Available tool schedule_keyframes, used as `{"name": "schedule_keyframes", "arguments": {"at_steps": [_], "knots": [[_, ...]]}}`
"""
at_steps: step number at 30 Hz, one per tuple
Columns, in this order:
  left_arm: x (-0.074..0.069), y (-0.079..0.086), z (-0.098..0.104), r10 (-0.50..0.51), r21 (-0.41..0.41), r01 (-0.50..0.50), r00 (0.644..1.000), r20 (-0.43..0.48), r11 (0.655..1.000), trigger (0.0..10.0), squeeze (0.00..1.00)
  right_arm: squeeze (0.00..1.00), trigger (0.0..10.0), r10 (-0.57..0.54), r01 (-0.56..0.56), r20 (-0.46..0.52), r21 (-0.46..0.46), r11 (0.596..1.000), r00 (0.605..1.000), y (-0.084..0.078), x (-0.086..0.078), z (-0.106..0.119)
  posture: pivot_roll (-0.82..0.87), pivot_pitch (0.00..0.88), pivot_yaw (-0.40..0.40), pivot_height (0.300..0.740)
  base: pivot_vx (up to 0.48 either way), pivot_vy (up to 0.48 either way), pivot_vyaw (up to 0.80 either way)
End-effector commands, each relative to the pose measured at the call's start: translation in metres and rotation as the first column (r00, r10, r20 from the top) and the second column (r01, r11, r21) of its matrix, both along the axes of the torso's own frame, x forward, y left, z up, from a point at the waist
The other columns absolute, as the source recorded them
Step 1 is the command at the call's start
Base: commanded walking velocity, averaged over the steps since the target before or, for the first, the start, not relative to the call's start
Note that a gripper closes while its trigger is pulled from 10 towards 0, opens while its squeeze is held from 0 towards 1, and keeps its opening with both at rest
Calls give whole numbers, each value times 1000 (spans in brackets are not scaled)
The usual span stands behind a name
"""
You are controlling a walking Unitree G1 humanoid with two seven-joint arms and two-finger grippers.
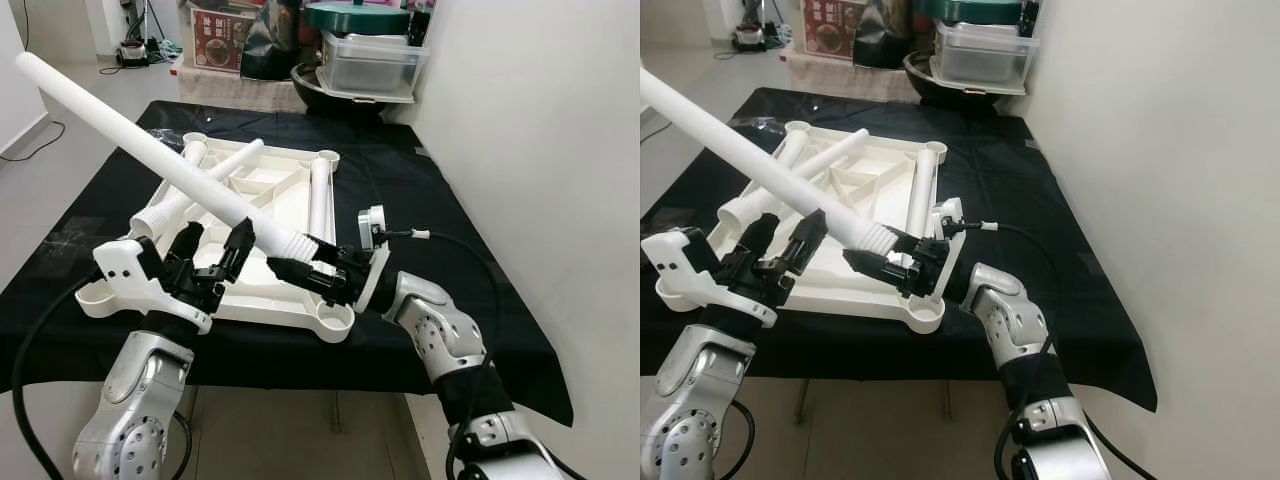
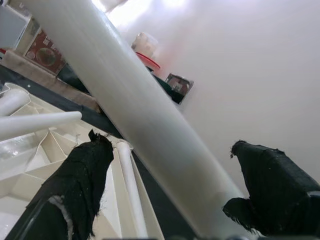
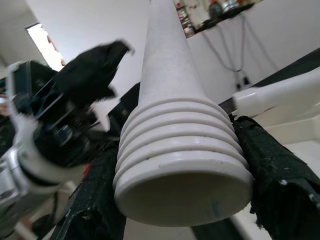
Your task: Building children table
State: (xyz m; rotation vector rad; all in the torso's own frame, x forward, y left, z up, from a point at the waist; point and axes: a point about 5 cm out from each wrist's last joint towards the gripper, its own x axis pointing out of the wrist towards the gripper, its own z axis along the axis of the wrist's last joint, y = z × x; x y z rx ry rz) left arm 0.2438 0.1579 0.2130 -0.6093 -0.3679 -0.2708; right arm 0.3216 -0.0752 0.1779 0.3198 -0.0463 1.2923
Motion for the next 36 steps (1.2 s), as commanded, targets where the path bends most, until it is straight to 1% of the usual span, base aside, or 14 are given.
{"name": "schedule_keyframes", "arguments": {"at_steps": [1,2,3,5,15,17,20,21,22,23,24,30,35,36], "knots": [[1,3,4,1,-72,-1,1000,7,997,10000,0,0,0,55,-55,4,21,998,998,1,-7,1,186,0,-125,740,0,0,0],[3,11,3,18,-122,-18,1000,-1,992,10000,0,0,0,101,-101,-5,20,995,995,1,-12,-2,186,0,-125,740,0,0,0],[3,11,3,18,-122,-18,1000,-1,992,10000,0,0,0,101,-101,-5,20,995,995,1,-12,-2,186,0,-125,740,0,0,0],[5,23,1,40,-187,-42,999,-14,982,10000,0,0,0,180,-180,-19,10,984,984,-1,-20,-7,174,0,-118,740,0,0,0],[6,38,7,74,-246,-71,997,4,967,10000,0,0,0,275,-277,-52,-35,960,960,-10,-31,-17,170,0,-116,740,0,0,0],[5,51,12,98,-295,-88,995,20,951,10000,0,0,0,285,-288,-59,-48,956,957,-13,-33,-19,169,0,-114,740,0,0,0],[5,51,12,98,-295,-88,995,20,951,10000,0,0,0,285,-288,-59,-48,956,957,-13,-33,-19,169,0,-114,740,0,0,0],[4,58,14,104,-338,-90,994,22,937,7059,0,0,0,288,-291,-62,-52,955,956,-15,-33,-20,170,0,-114,740,0,0,0],[2,63,15,101,-373,-82,994,31,924,941,0,0,0,292,-296,-60,-59,953,954,-17,-33,-20,173,0,-114,740,0,0,0],[2,63,15,101,-373,-82,994,31,924,941,0,0,0,292,-296,-60,-59,953,954,-17,-33,-20,173,0,-114,740,0,0,0],[0,64,16,86,-405,-62,996,41,912,0,0,0,0,295,-299,-59,-65,952,954,-17,-32,-20,173,0,-114,740,0,0,0],[-9,59,19,22,-478,25,995,93,878,0,0,0,0,298,-301,-47,-88,950,954,-19,-29,-19,177,0,-116,740,0,0,0],[-10,56,18,16,-492,33,995,95,870,0,0,0,78,252,-253,-18,-107,962,967,-14,-24,-19,180,0,-119,740,0,0,0],[-10,54,19,14,-497,37,995,97,867,0,0,0,4039,198,-199,-17,-126,972,980,-13,-19,-21,180,0,-119,740,0,0,0]]}}
